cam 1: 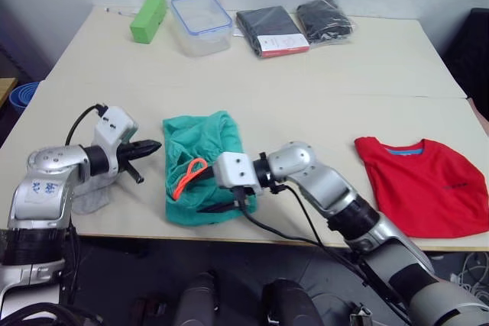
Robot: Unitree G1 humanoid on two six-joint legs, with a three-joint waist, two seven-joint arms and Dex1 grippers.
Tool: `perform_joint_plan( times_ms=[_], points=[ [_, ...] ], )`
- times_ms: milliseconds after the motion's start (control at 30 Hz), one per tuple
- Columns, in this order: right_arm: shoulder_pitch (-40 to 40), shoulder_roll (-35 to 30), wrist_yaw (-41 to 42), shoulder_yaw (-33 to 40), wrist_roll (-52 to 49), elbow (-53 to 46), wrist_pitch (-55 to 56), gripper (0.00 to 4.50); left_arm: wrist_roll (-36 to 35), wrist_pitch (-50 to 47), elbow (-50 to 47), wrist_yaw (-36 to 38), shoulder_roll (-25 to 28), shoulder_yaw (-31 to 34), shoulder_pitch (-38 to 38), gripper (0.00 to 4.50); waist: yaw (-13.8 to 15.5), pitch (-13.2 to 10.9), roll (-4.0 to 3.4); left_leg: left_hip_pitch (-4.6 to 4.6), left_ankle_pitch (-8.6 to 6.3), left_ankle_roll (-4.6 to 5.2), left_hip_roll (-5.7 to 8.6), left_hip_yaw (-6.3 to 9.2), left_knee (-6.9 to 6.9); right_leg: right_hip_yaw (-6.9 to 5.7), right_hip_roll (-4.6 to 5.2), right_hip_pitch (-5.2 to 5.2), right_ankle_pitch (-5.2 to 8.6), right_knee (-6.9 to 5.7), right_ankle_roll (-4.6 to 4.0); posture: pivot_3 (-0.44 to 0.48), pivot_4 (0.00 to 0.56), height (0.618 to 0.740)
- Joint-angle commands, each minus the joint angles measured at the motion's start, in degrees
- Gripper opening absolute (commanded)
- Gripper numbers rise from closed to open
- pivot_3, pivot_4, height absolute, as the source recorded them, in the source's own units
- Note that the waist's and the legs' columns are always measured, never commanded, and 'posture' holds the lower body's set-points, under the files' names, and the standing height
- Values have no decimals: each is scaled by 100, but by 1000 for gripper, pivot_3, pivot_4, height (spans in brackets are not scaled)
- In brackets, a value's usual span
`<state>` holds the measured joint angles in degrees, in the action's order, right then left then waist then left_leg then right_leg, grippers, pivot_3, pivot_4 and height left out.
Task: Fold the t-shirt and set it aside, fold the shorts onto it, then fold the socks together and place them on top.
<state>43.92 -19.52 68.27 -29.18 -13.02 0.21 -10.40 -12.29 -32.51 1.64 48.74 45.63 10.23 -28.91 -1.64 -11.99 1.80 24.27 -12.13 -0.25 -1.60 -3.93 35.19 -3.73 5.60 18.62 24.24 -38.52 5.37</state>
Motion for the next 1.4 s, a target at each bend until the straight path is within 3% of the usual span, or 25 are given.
perform_joint_plan(
  times_ms=[33, 200, 300, 533, 700, 833, 967, 1100, 1233, 1333, 1400],
  points=[
    [-88, -185, 305, 338, -329, -466, -13, 4442, -401, -118, -335, 217, 6, -33, -506, 0, 6, -1, 1, 0, 0, 0, 0, 0, 0, -1, 0, -1, 0, 0, 0, 0, 150, 740],
    [-105, -523, 432, 704, -544, -673, -320, 4442, -804, -289, -922, 638, -40, -416, -920, 0, 5, -1, 1, 1, -1, -1, 1, -1, -1, -1, -2, -4, 0, 9, 0, 0, 150, 740],
    [-199, -840, 265, 1029, -423, -494, -405, 3916, -1265, -570, -1831, 1198, -92, -1045, -1009, 0, -1, -1, 1, 0, -1, -4, -2, -4, -2, 2, -8, -4, 0, 13, 0, 0, 150, 740],
    [-509, -1107, -44, 1222, -166, -505, -416, 1493, -732, -197, -2419, 1751, 471, -2128, -471, 0, -40, -8, -12, -1, 2, -8, -11, -20, -6, 18, -22, -10, -1, 45, -4, 0, 150, 740],
    [-770, -1128, -236, 1236, -99, -739, -508, 49, 450, 253, -1801, 1123, 602, -2586, -380, 0, 14, -9, -13, 0, 3, 0, -6, -21, -2, 25, -19, -14, -1, 56, -4, 0, 150, 740],
    [-881, -1128, -317, 1219, -47, -819, -531, 49, 1054, 471, -1458, 679, 898, -2335, -117, 0, 4, -9, -13, 2, 2, 5, -3, -23, -3, 27, -14, -13, -1, 57, -4, 0, 150, 740],
    [-760, -1062, -289, 1137, 71, -607, -426, 49, 957, -320, -1767, -14, 859, -1345, 440, 0, -14, -10, -15, 2, 2, 5, -9, -27, -7, 28, -14, -5, -1, 50, -4, 0, 150, 740],
    [-290, -662, -361, 1032, 237, -12, -231, 49, 600, -1328, -2363, -608, 361, -377, 1019, 0, -24, -12, -17, 0, 2, 4, -9, -27, -7, 30, -13, -4, -1, 43, -4, 0, 150, 740],
    [259, -87, -590, 938, 545, 859, 201, 49, 192, -1973, -2679, -1162, -416, 305, 946, 0, -5, -10, -15, 0, 3, 3, -9, -21, -1, 27, -13, -5, -1, 33, -4, 0, 150, 740],
    [640, 355, -783, 819, 807, 1569, 558, 49, -365, -2267, -3012, -1106, -721, 624, 815, 0, 1, -10, -11, 0, 3, 2, -5, -16, 3, 21, -9, -5, -2, 22, -3, 0, 150, 740],
    [929, 729, -999, 594, 1177, 2262, 941, 49, -616, -2099, -3378, -690, -500, 432, 1045, 0, -13, -8, -8, 0, 4, 1, -5, -15, 4, 19, -9, -4, -3, 19, -3, 0, 150, 740]
  ],
)
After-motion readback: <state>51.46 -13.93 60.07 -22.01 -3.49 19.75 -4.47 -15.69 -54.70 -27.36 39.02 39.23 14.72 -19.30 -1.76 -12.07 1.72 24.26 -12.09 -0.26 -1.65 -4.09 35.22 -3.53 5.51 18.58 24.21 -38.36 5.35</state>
